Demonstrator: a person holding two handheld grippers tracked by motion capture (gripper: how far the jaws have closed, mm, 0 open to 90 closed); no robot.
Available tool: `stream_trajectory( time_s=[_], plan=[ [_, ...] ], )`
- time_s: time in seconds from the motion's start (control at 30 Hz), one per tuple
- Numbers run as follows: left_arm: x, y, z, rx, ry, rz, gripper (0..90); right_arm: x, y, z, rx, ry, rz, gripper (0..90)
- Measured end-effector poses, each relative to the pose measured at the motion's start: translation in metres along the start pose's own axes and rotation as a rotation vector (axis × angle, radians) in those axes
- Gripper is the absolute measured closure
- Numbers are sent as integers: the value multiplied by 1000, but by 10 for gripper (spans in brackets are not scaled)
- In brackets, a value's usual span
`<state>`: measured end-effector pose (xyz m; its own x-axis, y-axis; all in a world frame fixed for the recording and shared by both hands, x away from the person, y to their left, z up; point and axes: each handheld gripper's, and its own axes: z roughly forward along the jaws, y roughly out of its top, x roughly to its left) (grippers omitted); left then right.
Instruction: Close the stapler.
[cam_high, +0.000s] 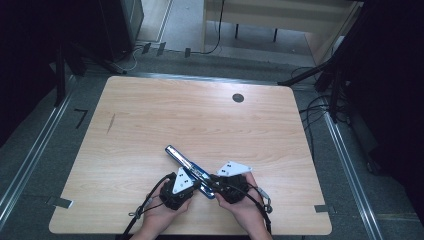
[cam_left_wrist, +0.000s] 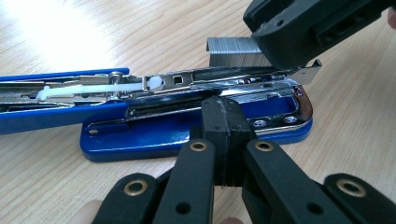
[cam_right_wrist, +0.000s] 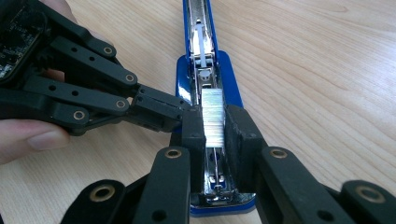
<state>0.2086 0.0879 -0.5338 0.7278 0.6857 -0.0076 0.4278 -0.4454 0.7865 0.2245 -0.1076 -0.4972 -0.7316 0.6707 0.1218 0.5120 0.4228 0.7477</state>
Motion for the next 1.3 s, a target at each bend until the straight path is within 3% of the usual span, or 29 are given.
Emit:
stream_trajectory(
  time_s=[0.9,1.3],
  plan=[
    [0,0,0,2,3,3,900,0,1,5,64,-6,11,800],
    [0,0,0,3,5,5,900,-3,3,4,84,5,-7,800]
  ],
)
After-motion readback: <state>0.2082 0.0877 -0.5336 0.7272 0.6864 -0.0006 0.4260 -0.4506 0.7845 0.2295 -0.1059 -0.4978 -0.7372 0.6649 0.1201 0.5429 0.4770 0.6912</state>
